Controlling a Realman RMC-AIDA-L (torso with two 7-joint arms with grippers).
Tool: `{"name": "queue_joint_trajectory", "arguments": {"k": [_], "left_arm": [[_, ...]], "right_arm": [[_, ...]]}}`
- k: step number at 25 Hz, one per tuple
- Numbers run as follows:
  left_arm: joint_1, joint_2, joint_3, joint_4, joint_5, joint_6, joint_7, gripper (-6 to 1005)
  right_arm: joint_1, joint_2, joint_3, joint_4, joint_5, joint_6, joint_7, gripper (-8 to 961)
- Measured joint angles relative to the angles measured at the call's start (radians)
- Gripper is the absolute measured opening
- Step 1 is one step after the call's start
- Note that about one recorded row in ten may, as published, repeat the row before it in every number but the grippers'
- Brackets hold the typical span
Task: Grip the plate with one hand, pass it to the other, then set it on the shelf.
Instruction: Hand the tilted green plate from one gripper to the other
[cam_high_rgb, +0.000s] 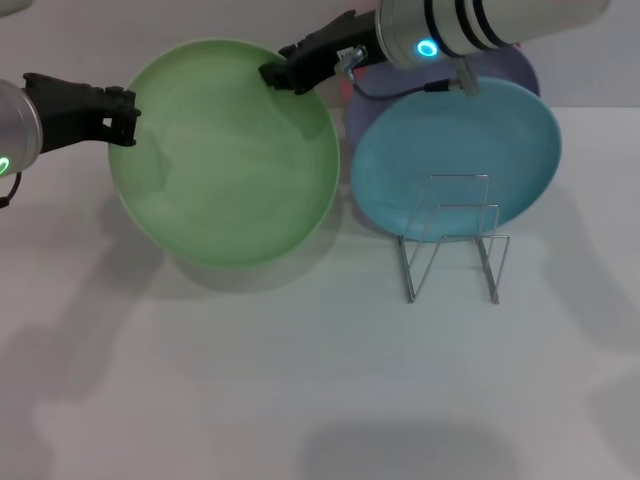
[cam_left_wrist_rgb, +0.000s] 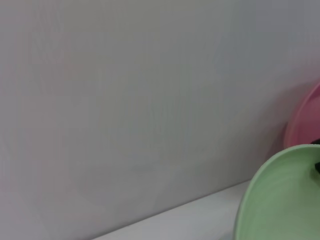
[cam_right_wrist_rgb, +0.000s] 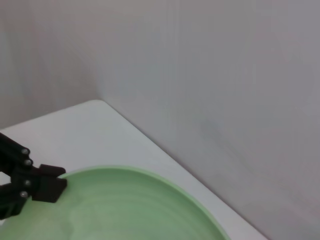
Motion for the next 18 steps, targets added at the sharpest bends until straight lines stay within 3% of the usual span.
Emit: {"name": "queue_joint_trajectory", "arguments": {"k": [8,15,18], "left_arm": [[0.004,-0.001,0.001,-0.002,0.000,0.014,-0.007,53],[0.001,0.000,0.034,0.001,0.009,0.011,-0.002,55],[0.002,0.000,0.038,0.001,0.010,0.014,-0.002,200]], "right_arm": [[-0.022,-0.003,-0.001,0.011,0.017,0.000,-0.041,123],[-0.049,0.000,-0.003,0.037,0.029,0.012,-0.049,38],[-0.059,0.000,-0.004,0.054,0.033,0.017,-0.050,39]]}}
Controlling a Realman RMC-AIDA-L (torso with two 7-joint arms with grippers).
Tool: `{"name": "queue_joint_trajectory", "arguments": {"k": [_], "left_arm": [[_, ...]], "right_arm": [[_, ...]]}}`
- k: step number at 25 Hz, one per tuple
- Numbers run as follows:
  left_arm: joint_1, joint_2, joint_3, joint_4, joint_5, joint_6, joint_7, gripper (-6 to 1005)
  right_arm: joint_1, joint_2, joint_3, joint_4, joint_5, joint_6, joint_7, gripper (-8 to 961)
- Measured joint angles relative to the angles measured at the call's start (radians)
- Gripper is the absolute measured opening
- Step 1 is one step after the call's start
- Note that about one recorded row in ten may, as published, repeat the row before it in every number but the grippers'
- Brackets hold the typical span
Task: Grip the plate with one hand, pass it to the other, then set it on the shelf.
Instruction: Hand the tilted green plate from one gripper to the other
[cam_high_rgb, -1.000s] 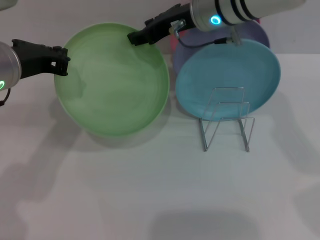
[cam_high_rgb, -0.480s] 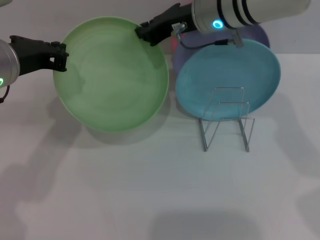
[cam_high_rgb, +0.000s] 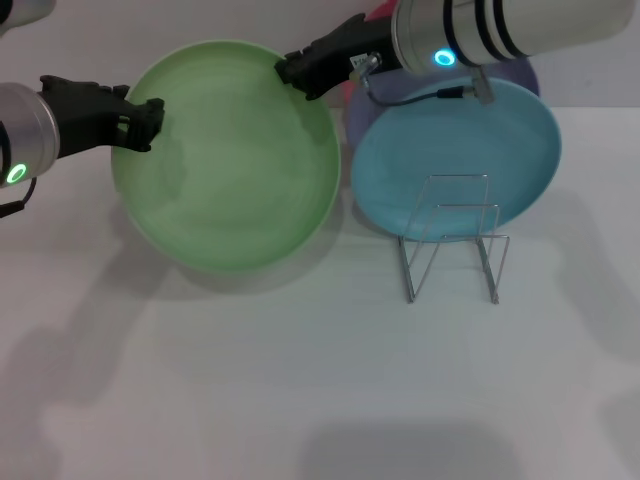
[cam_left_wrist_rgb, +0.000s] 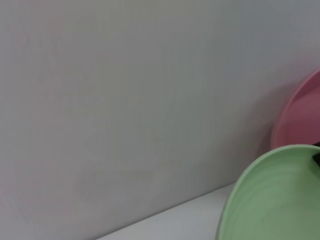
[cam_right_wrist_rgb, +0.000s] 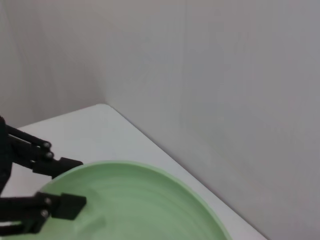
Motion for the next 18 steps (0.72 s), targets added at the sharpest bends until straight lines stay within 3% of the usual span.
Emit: {"name": "queue_joint_trajectory", "arguments": {"k": [2,12,17,18], "left_arm": [[0.000,0.000,0.002,0.001,0.000,0.001,0.001,296],[0.001,0.001,0.002,0.008,-0.001,0.004,0.002,506],[0.005,0.002,-0.001,0.009,0.000,0.018,0.002,739],[0.006,0.002,-0.002,0.009,0.001,0.022,0.002,745]], "right_arm": [[-0.015,0.001,-0.001,0.024,0.006,0.005,0.000,39],[-0.031,0.003,-0.010,0.039,0.008,0.010,0.000,34],[-0.041,0.003,-0.007,0.044,0.008,0.009,0.000,28],[-0.045,0.002,-0.004,0.046,0.008,0.008,0.001,27]]}}
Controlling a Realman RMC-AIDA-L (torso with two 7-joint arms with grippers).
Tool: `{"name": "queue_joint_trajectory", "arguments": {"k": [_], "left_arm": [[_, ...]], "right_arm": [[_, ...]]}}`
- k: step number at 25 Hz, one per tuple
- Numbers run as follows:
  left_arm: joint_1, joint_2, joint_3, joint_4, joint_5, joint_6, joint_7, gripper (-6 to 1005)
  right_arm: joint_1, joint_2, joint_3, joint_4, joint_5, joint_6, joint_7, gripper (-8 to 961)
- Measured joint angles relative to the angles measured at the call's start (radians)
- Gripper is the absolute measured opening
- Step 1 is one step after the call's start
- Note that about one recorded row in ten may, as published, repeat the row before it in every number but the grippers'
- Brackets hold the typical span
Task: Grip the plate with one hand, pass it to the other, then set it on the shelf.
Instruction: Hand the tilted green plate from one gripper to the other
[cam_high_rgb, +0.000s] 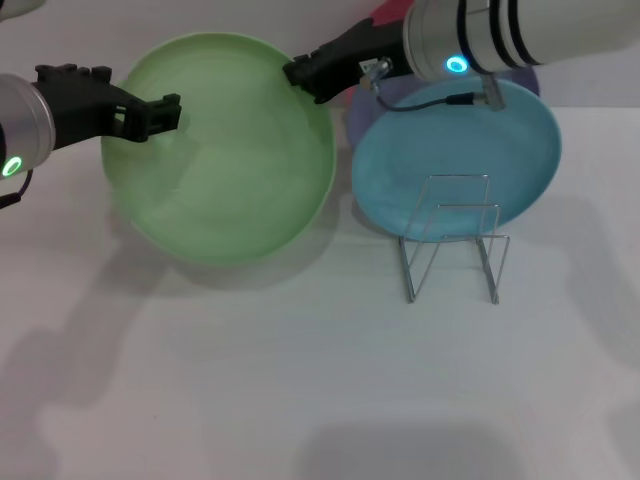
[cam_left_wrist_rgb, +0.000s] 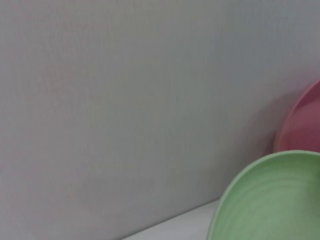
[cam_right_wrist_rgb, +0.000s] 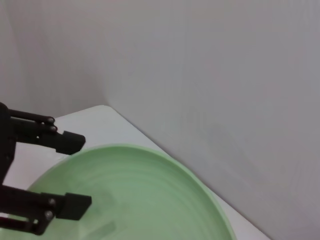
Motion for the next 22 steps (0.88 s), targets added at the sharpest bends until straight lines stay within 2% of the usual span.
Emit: {"name": "queue_joint_trajectory", "arguments": {"k": [17,22], "left_arm": [[0.006,0.000,-0.007,0.014,0.046,0.083,0.000,766],[0.041,-0.002,-0.002,0.023,0.099,0.202,0.000,765]], "right_arm": [[-0.058,0.000,0.043,0.049,-0.001,-0.014,0.002,19],[-0.072,0.002,0.065,0.064,-0.001,-0.026,0.002,19]]}}
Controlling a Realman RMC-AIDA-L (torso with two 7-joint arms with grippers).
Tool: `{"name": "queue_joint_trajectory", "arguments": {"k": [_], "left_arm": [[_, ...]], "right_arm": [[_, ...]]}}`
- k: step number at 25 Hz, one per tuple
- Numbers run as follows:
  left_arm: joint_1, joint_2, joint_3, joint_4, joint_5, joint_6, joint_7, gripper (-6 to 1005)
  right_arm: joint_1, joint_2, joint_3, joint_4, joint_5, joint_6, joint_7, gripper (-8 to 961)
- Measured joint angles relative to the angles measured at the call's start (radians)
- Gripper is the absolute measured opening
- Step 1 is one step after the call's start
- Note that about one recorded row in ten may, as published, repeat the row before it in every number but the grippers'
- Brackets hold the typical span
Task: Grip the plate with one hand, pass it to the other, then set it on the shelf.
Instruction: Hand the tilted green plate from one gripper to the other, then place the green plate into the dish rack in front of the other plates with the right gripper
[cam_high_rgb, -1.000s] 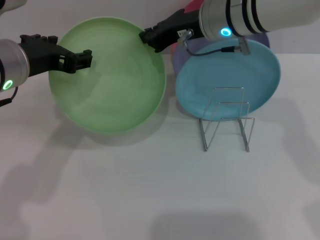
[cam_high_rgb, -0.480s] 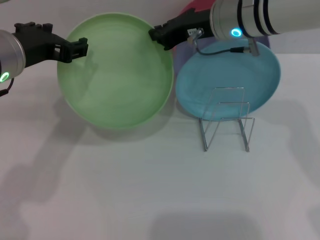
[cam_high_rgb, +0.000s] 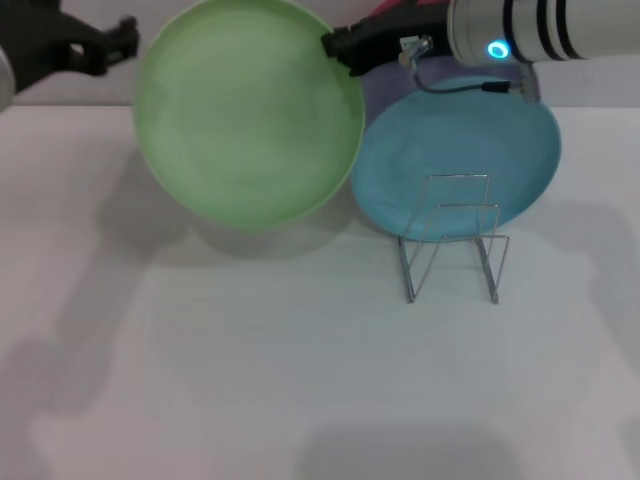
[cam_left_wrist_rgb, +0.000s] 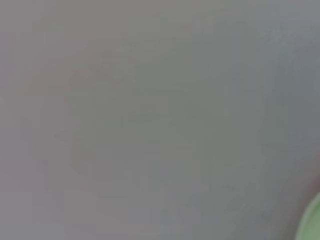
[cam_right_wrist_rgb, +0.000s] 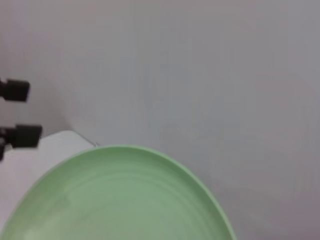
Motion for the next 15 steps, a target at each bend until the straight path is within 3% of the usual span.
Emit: {"name": "queue_joint_trajectory", "arguments": {"k": [5,9,11,15], "left_arm": [[0.074,-0.002,0.004,-0.006,0.009,0.210,-0.007,765],[0.165,-0.002,0.037,-0.056,0.005,0.500,-0.008,764],[0.223,-0.002,0.061,-0.128,-0.006,0.732,-0.014,764],[0.248,-0.001,0.066,-0.255,-0.023,0.947,-0.052,763]], "right_arm": [[-0.038,0.002,0.003,0.050,0.043,-0.020,-0.013,19],[-0.071,0.002,0.014,0.103,0.078,-0.028,-0.027,19],[-0.093,0.002,0.021,0.138,0.092,-0.036,-0.033,20],[-0.140,0.002,0.031,0.200,0.153,-0.045,-0.061,20]]}}
